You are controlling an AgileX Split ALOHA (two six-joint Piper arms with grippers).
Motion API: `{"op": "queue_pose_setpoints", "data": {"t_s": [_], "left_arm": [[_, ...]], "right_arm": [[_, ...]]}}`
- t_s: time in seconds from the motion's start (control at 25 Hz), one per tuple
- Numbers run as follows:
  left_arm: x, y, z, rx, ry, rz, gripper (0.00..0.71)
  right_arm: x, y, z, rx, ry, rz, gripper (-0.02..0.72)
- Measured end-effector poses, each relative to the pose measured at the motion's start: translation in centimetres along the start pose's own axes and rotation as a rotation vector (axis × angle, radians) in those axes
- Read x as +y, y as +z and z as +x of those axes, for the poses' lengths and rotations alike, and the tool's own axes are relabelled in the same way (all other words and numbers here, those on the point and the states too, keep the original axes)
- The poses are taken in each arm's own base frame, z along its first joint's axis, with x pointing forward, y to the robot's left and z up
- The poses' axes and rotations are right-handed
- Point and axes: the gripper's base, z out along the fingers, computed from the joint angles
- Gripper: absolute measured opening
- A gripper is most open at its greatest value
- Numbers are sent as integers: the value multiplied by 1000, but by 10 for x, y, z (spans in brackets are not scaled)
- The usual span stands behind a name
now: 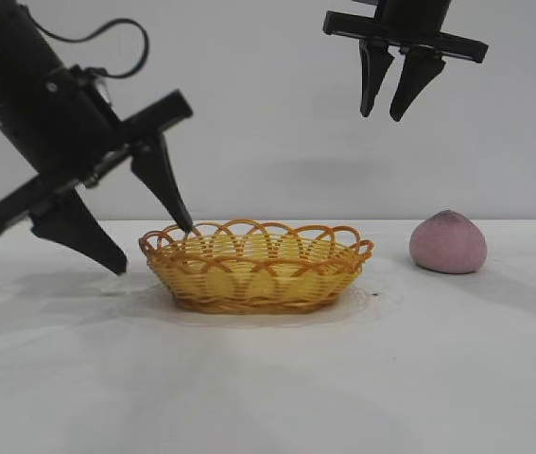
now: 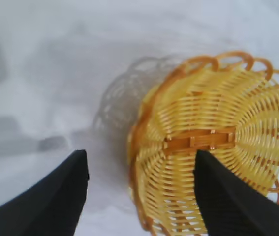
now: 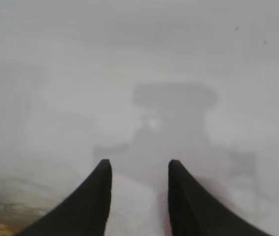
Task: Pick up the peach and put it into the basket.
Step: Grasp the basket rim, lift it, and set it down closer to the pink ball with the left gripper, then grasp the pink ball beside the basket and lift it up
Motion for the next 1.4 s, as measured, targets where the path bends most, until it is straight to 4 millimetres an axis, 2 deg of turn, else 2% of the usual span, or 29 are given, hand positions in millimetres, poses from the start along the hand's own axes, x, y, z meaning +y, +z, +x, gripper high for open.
{"op": "queue_pose_setpoints", "data": {"t_s": [0.24, 0.4, 0.48, 0.56, 0.64, 0.76, 0.92, 1.04, 1.2, 1.4], "left_arm": [[41, -14, 2, 140, 112, -317, 421], [45, -27, -1, 125, 103, -410, 421], [39, -44, -4, 77, 104, -410, 421], [30, -70, -2, 15, 113, -405, 421], [17, -105, 7, -69, 119, -381, 421], [-1, -156, 41, -149, 156, -326, 421], [-19, -219, 95, -230, 216, -298, 421], [-24, -245, 132, -271, 227, -292, 421], [-24, -261, 178, -349, 227, -289, 421], [-12, -248, 215, -313, 200, -308, 421]], "right_arm": [[1, 0, 0, -1, 3, -6, 219], [1, 0, 0, -1, 4, -8, 219], [1, 0, 0, -1, 4, -8, 219], [1, 0, 0, 1, 5, -9, 219], [2, 0, 1, 7, 11, -20, 219], [3, 0, 1, 7, 15, -28, 219], [5, 0, 1, 8, -2, -31, 219], [8, 1, 2, 9, -17, -34, 219], [15, 1, 3, 12, -33, -44, 219], [16, 1, 4, 22, -46, -44, 219]]}}
